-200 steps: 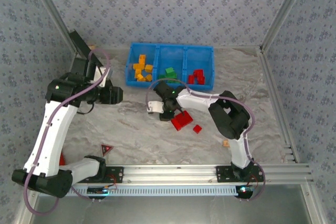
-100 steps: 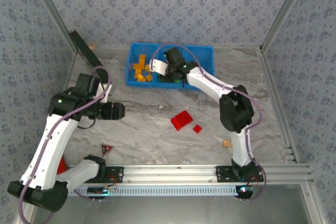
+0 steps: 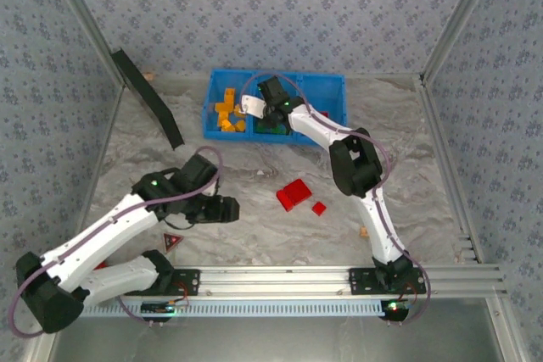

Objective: Sort the legos into containers by color
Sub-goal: Place the lego in the container, then pick up the lego from the center of the table.

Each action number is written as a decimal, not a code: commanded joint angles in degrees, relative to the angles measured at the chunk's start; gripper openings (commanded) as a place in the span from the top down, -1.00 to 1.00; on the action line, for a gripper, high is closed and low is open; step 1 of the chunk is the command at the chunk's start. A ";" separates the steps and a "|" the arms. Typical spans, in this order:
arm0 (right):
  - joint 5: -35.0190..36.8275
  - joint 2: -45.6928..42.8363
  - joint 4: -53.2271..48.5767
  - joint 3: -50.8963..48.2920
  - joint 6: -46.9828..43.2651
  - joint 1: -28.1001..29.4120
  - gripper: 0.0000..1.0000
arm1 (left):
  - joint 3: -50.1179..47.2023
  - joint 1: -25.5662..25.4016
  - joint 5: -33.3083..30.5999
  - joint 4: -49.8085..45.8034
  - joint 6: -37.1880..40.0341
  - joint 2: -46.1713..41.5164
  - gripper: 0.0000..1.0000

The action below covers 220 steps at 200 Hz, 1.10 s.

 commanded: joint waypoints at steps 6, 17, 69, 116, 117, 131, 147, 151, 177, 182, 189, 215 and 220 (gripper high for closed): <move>1.30 -0.04 -0.03 1.85 -0.85 -0.44 0.24 | -1.15 -3.79 -2.42 10.35 -9.37 2.28 -0.49; 1.35 -1.13 0.24 1.00 -0.51 -0.42 0.12 | -1.64 -4.84 -3.08 12.99 -11.40 3.93 -0.49; 0.13 -9.69 1.84 -7.00 0.79 -1.25 -0.31 | -0.64 -9.30 -3.98 25.83 -17.65 15.39 -0.49; -0.24 -20.11 1.28 -14.50 4.37 -1.94 -0.34 | 3.59 -10.32 -4.92 30.97 -21.16 25.98 -0.46; -0.24 -20.42 1.18 -14.66 4.54 -1.91 -0.34 | 3.65 -10.31 -4.99 31.01 -21.20 26.16 -0.46; 0.53 -24.51 0.87 -17.62 8.39 -1.92 -0.38 | 4.55 -10.23 -5.27 32.17 -21.68 28.27 -0.45; 2.81 -29.06 -0.69 -20.58 15.84 -2.04 -0.48 | 6.00 -10.23 -5.02 33.05 -22.01 30.92 -0.45; 3.43 -30.33 -1.16 -21.48 17.81 -2.06 -0.49 | 6.35 -10.28 -4.85 33.31 -22.11 31.56 -0.45; 5.18 -38.00 -3.44 -29.10 29.70 -2.61 -0.63 | 8.42 -10.23 -4.58 33.61 -22.56 35.89 -0.45; 5.19 -39.35 -4.23 -30.37 31.57 -2.71 -0.63 | 8.67 -10.23 -4.69 33.46 -22.69 36.64 -0.44; 4.87 -41.57 -5.35 -32.14 34.24 -2.84 -0.63 | 8.80 -10.23 -4.81 33.45 -22.87 37.51 -0.44; 6.38 -48.42 -7.25 -39.17 42.04 -3.00 -0.63 | 9.94 -10.15 -5.73 32.65 -22.69 40.74 -0.40; 6.66 -49.66 -7.34 -40.49 43.03 -3.00 -0.63 | 10.27 -10.14 -5.88 32.47 -22.66 41.34 -0.39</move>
